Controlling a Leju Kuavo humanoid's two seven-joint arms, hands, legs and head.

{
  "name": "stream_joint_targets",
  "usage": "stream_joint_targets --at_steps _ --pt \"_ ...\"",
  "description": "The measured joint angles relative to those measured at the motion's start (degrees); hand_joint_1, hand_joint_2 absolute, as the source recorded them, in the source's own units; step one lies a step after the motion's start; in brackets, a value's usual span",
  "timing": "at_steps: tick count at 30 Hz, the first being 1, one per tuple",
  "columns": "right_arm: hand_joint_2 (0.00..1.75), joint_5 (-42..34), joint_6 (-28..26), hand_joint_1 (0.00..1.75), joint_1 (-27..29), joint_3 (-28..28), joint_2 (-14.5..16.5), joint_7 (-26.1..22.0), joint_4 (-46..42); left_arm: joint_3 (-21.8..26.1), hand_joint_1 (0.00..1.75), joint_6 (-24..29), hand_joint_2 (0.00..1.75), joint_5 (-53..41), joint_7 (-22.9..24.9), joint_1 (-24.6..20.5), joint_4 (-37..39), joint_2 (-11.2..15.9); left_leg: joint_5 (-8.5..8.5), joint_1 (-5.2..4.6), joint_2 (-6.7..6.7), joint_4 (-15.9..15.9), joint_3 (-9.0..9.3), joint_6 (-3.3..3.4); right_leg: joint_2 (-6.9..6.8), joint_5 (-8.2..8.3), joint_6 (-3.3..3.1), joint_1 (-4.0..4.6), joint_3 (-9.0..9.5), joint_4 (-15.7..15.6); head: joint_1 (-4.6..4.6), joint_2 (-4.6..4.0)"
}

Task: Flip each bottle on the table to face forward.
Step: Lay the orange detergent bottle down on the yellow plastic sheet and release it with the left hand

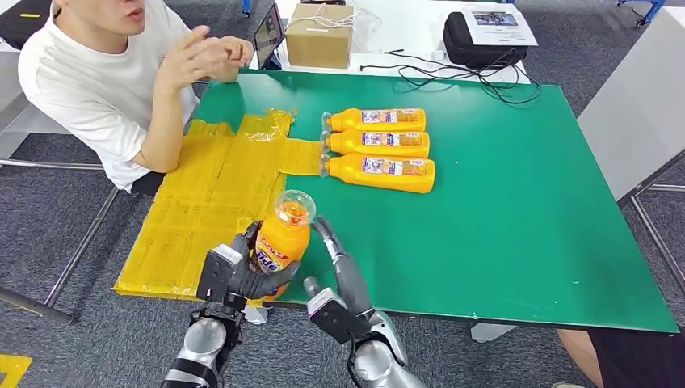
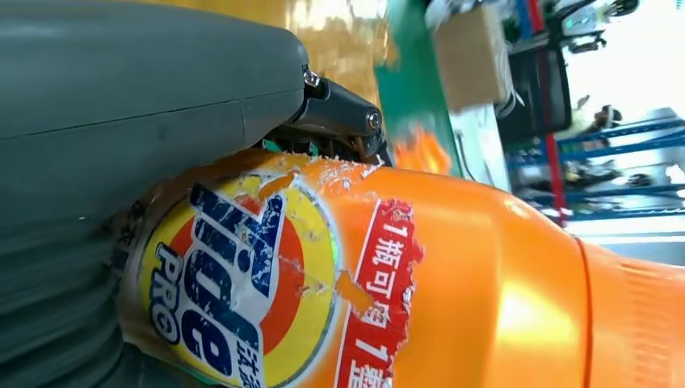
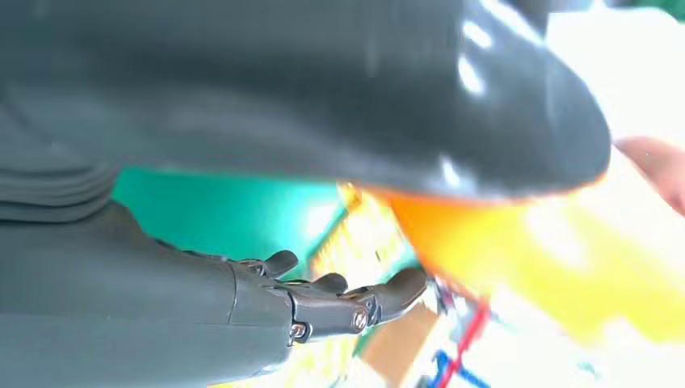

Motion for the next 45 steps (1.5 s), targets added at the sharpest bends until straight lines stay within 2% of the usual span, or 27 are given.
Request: stream_joint_targets --at_steps 5,9,16,33,38,39,43,45 --pt "0.0 -4.56 -0.75 0.0 2.14 -6.41 0.51 -2.11 -7.37 0.23 1.37 7.68 1.75 -19.23 2.46 -3.51 1.41 4.65 0.03 0.0 -0.05 0.0 0.0 -0.01 -0.01 0.02 0.01 -0.01 0.03 0.01 0.01 0.0" --pt "0.0 -4.93 0.42 0.0 3.26 -9.29 0.79 -3.03 -10.61 0.79 1.4 9.9 1.75 -25.42 4.02 -6.88 5.12 7.3 0.03 0.0 -0.06 0.0 0.01 -0.01 -0.01 0.03 0.01 -0.01 0.04 0.01 0.02 0.0" --pt "0.0 -4.79 0.98 0.0 3.92 -10.44 1.06 -3.47 -12.22 1.35 1.4 10.57 1.75 -26.55 4.14 -9.96 9.51 9.24 0.03 0.0 -0.05 0.0 0.0 -0.01 -0.01 0.02 0.01 -0.01 0.02 0.01 0.01 0.0" --pt "0.0 -4.77 1.03 0.0 4.2 -11.26 1.38 -3.52 -12.76 1.55 1.4 10.67 1.75 -26.82 4.12 -10.91 11.18 9.8 0.03 0.0 -0.05 0.0 0.01 -0.01 -0.01 0.02 0.01 -0.01 0.03 0.01 0.01 0.0" --pt "0.0 -4.78 1.7 0.0 4.21 -11.35 1.54 -3.54 -12.76 1.56 1.31 11.33 1.75 -30.21 5.7 -12.42 12.83 10.29 0.03 0.0 -0.05 0.0 0.0 -0.01 -0.01 0.02 0.01 0.0 0.03 0.01 0.01 0.0" --pt "0.0 -4.85 2.08 0.0 4.21 -11.33 1.67 -3.54 -12.7 1.55 1.24 11.57 1.75 -31.92 6.31 -13.28 13.91 10.64 0.03 0.01 -0.05 0.0 0.0 -0.01 -0.01 0.02 0.01 0.0 0.03 0.02 0.01 0.0" --pt "0.0 -5.81 3.81 0.0 4.19 -10.98 2.4 -3.54 -11.74 1.23 0.21 10.92 1.75 -40.34 8.0 -18.11 20.91 12.37 0.05 0.02 -0.05 0.0 0.01 -0.03 0.0 0.03 0.0 0.01 0.03 0.03 0.02 0.0" --pt "0.0 -6.45 4.33 0.0 4.16 -10.79 2.67 -3.54 -11.0 0.77 0.05 8.95 1.75 -42.57 8.13 -20.52 24.68 13.08 0.06 0.02 -0.05 0.0 0.01 -0.04 0.0 0.03 0.0 0.01 0.04 0.05 0.02 0.0"
